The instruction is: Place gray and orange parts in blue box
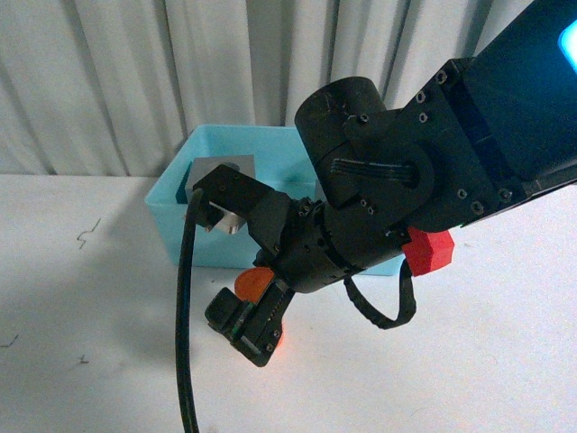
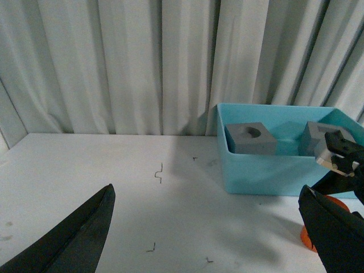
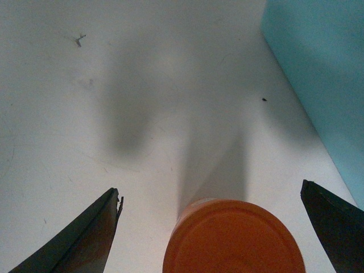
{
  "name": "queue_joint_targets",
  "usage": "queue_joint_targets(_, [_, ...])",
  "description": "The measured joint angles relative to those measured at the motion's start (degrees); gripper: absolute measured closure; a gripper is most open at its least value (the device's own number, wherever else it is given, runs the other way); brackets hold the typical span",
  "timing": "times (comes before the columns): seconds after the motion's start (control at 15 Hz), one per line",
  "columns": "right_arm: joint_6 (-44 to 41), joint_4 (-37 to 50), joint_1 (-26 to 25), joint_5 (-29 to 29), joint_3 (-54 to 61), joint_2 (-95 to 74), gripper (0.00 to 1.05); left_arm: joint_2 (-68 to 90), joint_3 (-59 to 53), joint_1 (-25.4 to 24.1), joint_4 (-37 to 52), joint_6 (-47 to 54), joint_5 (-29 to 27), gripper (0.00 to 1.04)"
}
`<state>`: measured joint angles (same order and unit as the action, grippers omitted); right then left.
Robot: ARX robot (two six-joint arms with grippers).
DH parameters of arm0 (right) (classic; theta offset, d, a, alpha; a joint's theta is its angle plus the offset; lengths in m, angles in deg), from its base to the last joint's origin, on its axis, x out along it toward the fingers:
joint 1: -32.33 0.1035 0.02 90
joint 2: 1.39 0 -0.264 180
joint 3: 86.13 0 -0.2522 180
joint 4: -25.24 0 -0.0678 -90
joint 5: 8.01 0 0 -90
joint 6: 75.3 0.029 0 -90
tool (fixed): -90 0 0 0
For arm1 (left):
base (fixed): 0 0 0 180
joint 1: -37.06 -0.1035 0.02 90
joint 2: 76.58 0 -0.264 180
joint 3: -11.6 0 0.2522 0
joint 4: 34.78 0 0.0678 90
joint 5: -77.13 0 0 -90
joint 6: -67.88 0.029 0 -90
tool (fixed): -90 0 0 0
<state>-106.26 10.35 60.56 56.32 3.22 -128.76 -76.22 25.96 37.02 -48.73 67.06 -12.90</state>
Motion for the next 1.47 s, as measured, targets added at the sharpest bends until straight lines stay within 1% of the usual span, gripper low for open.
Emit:
queue_joint_targets(0.07, [0.63,0.35,0.26,0.59,-0.04,-0.22,0.13,0.0,0.0,0.0,-0.02,0.02,0.0,0.07])
queue_joint_targets(0.33, [1.16,0.74,0.28,1.2,-0.02,-0.22,0.53,0.0,0.0,0.0,-0.02,0.0,0.0,0.07])
queue_joint_targets(0.4, [1.27,1.36,0.28,1.53,0.37,0.0,0.59,0.0,0.0,0.0,0.0,0.0,0.0,0.07])
queue_joint_targets(0.53, [2.86,3.15,0.26,2.01,2.32,1.84,0.59,0.0,0.0,0.0,-0.02,0.0,0.0,0.07])
queue_joint_targets(0.67, [6.99,9.6,0.17,2.25,6.05,7.3,0.59,0.0,0.0,0.0,-0.02,0.0,0.0,0.07])
queue_joint_targets(0.8, [13.51,17.64,-0.74,3.52,8.52,16.48,0.59,0.0,0.0,0.0,0.0,0.0,0.0,0.07])
queue_joint_targets(0.93, [19.12,24.92,-3.96,9.09,5.99,22.6,0.59,0.0,0.0,0.0,-0.02,0.0,0.0,0.07])
queue_joint_targets(1.0, [20.9,26.16,-5.88,12.96,3.23,21.88,0.59,0.0,0.0,0.0,0.0,0.0,0.0,0.07])
queue_joint_targets(1.07, [25.11,24.41,-7.65,18.18,-1.6,14.1,0.59,0.0,0.0,0.0,-0.02,0.0,0.0,0.07])
queue_joint_targets(1.2, [28.48,22.49,-5.9,20.26,-7.19,5.77,0.59,0.0,0.0,0.0,-0.02,0.0,0.0,0.07])
queue_joint_targets(1.33, [30.53,20.55,-3.67,21.92,-13.88,1.36,0.59,0.0,0.0,0.0,0.0,0.0,0.0,0.07])
queue_joint_targets(1.47, [31.91,18.97,-2.75,24.79,-18.97,-2.21,0.59,0.0,0.0,0.0,0.0,0.0,0.0,0.07])
